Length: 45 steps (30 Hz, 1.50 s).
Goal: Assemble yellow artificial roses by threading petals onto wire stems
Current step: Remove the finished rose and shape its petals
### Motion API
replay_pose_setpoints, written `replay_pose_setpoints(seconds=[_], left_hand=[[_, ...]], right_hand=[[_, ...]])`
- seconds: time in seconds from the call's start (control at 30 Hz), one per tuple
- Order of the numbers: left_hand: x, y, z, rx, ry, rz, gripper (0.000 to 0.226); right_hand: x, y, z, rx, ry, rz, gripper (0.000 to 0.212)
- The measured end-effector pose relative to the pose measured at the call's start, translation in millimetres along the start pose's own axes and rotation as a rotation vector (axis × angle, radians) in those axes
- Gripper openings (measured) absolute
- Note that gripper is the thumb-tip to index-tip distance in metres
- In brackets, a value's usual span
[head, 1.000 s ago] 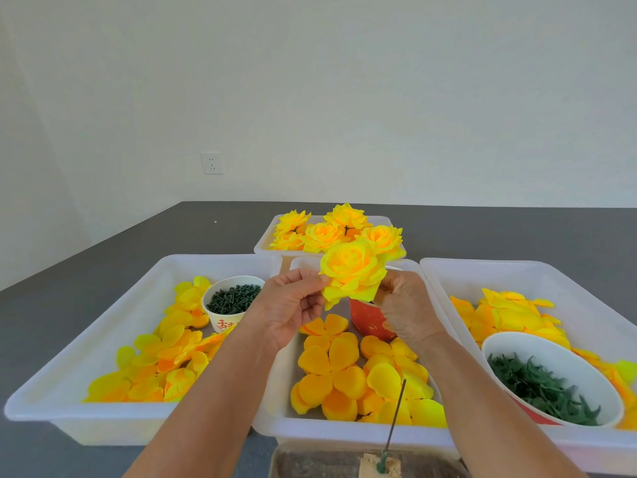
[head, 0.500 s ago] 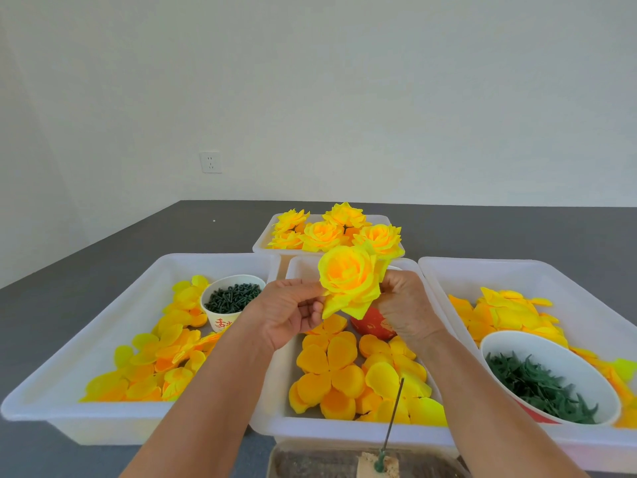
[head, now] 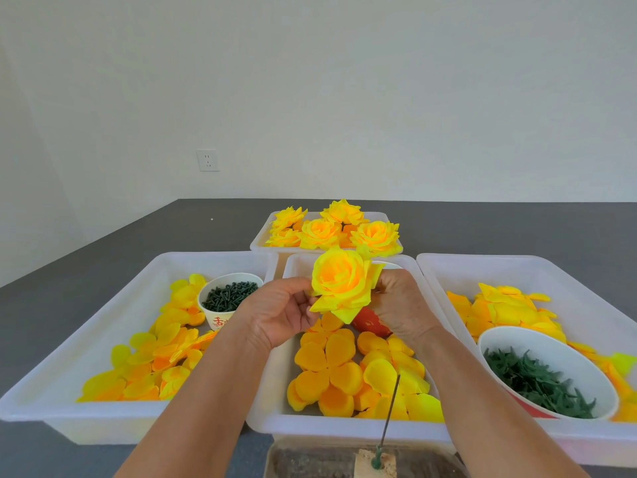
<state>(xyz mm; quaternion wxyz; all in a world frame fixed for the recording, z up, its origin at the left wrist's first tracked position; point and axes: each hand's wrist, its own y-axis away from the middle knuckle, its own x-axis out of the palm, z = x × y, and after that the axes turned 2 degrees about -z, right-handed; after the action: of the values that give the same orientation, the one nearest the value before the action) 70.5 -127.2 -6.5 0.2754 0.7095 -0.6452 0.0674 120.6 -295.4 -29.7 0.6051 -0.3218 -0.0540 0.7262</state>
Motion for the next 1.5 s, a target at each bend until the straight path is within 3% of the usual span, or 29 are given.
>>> replay_pose_setpoints(seconds=[0.13,0.27,0.43,0.57,0.77,0.9,1.1,1.27,1.4,1.5], left_hand=[[0.9,-1.1,0.2,0.067,-0.091,-0.020,0.011],[0.3,-1.4,0.1,0.170,-0.032,-0.062,0.026],[1.4,0.1,1.9,0.342,-0.124,-0.109,0.014],[1.0,-0.1,2.0,0.484,-0.191,-0.202,0.025],[4.7,1.0,5.6,0.717,-0.471,-0.261,0.040],[4.3,1.1,7.7,0.866,-0.707,-0.359,0.030],[3.1,-1.2,8.3,0.812,-0.694,-0.497,0.016],[1.8,-1.3,8.1,0.701,-0.647,-0.473,0.010],[3.8,0.2,7.7,0.735,-0.732,-0.418,0.022],[4.5,0.9,8.9,0.773,-0.766,-0.456,0.013]], right_hand=[[-1.6,0.9,1.4,0.024,0.001,0.004,0.014],[-2.0,0.8,1.7,0.055,0.046,0.051,0.013],[-2.7,1.8,0.9,0.080,0.056,0.080,0.018],[-1.7,4.4,2.2,0.077,-0.020,0.143,0.014],[-1.3,5.9,3.8,0.087,-0.064,0.159,0.010],[-2.2,6.0,4.6,0.091,-0.030,0.151,0.013],[-3.0,6.1,4.9,0.038,0.019,0.109,0.022],[-5.3,7.1,5.2,0.028,0.062,0.118,0.032],[-3.9,5.9,3.5,0.058,0.127,0.130,0.025],[-3.6,5.6,4.0,0.085,0.144,0.139,0.023]])
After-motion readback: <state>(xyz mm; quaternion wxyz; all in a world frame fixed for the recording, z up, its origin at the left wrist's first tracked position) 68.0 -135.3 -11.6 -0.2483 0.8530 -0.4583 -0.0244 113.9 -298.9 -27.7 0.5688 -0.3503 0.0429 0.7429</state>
